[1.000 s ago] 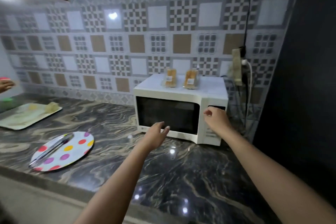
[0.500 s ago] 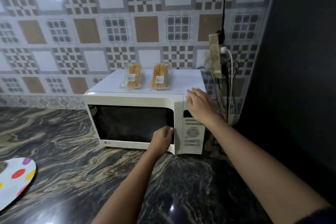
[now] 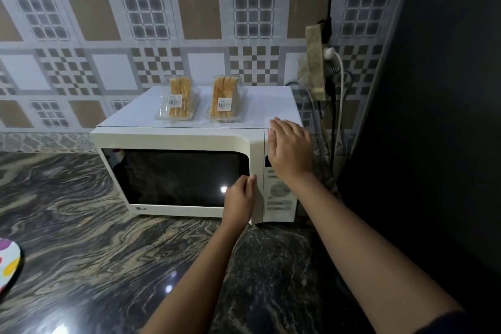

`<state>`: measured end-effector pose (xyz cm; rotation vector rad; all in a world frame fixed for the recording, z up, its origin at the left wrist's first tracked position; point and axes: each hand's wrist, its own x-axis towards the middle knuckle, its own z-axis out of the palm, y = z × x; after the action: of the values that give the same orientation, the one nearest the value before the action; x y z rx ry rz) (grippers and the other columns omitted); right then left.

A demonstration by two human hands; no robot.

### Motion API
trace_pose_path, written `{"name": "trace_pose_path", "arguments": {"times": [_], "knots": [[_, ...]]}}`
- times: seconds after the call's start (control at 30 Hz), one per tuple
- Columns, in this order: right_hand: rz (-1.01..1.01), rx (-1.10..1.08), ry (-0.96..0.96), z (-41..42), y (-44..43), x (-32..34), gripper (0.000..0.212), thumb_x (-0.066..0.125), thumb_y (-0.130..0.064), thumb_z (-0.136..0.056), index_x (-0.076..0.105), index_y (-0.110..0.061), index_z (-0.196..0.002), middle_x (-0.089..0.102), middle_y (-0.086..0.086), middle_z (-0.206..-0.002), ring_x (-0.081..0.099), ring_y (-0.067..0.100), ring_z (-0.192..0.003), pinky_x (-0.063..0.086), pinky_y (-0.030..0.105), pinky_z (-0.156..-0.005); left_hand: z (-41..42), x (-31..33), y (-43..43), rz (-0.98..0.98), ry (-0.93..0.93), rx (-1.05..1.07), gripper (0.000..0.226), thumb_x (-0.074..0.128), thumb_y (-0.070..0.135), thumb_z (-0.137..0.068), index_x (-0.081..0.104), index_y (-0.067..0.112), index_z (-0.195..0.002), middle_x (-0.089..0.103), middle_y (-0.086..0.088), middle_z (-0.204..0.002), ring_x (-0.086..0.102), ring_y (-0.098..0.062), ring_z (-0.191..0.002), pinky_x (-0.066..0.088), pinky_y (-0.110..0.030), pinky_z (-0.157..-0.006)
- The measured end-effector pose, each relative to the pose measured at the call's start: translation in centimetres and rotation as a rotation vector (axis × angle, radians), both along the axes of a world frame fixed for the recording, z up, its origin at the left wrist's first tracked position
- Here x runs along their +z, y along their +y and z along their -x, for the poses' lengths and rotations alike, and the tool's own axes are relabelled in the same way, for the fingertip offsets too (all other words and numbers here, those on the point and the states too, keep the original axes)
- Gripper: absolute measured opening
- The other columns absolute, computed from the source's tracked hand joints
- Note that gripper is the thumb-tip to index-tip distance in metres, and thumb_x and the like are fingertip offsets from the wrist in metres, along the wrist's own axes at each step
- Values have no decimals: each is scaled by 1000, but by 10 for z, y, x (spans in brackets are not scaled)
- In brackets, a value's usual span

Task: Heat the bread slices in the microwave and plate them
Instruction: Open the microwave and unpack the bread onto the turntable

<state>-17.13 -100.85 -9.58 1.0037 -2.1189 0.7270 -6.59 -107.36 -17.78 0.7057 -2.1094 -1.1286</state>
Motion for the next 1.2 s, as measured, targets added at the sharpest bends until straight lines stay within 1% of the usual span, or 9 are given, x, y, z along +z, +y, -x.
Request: {"name": "trace_pose_path", "arguments": {"times": [0.13,0.27,0.53,0.73,0.83,0.93,1.0,1.1,1.2], "knots": [[25,4,-8,0,0,0,46,31,-29,-93,70,-7,-107,71,6,-111,65,25,-102,49,36,-87,-1,3,2,-8,-9,-7,41,41,30,-99,34,20,-60,41,1,-57,39,-12,-54,30,-32,-56],[13,10,-34,-2,1,1,49,28,-30,-94,68,-7,-110,69,7,-114,63,26,-105,47,38,-89,-1,5,4,-9,-31,-11,39,38,30,-99,33,20,-62,40,1,-58,37,-10,-54,23,-31,-55],[-6,19,-49,-1,2,3,55,22,-34,-94,65,-7,-116,66,7,-120,59,27,-111,43,40,-95,-3,5,2,-16,-33,-55,39,37,29,-100,31,20,-62,39,0,-58,36,-13,-53,24,-31,-51],[-39,17,-77,1,2,3,61,15,-38,-93,61,-10,-122,62,4,-126,55,25,-116,39,40,-99,-2,5,-1,19,-58,-50,39,36,30,-100,30,22,-62,40,2,-57,38,-11,-53,24,-24,-47],[-40,20,-83,1,2,3,62,15,-38,-93,61,-10,-122,63,4,-126,55,26,-116,39,41,-98,-1,5,-2,32,-68,-55,39,36,30,-100,29,23,-62,40,1,-58,41,-14,-53,31,-32,-52],[-40,23,-92,1,2,4,62,14,-39,-93,61,-10,-122,63,5,-126,55,27,-116,39,41,-98,-1,5,-2,34,-79,-56,37,35,30,-100,31,22,-64,43,0,-58,48,-24,-57,41,-37,-56],[-41,21,-93,0,2,4,63,14,-39,-92,61,-11,-122,62,4,-126,55,27,-116,39,40,-98,0,5,-1,35,-78,-60,35,35,30,-100,34,18,-67,43,-1,-58,50,-28,-59,38,-36,-56],[-48,20,-103,-1,2,5,65,12,-40,-91,61,-11,-122,62,4,-127,54,27,-116,38,40,-98,-1,6,-1,40,-73,-65,34,35,28,-100,36,17,-68,44,0,-58,49,-26,-59,36,-34,-56],[-53,19,-114,-2,3,6,66,12,-40,-91,61,-11,-123,61,4,-128,53,27,-117,37,40,-99,-3,6,-1,45,-74,-66,31,35,27,-100,40,11,-74,44,0,-59,47,-22,-57,34,-32,-55]]}}
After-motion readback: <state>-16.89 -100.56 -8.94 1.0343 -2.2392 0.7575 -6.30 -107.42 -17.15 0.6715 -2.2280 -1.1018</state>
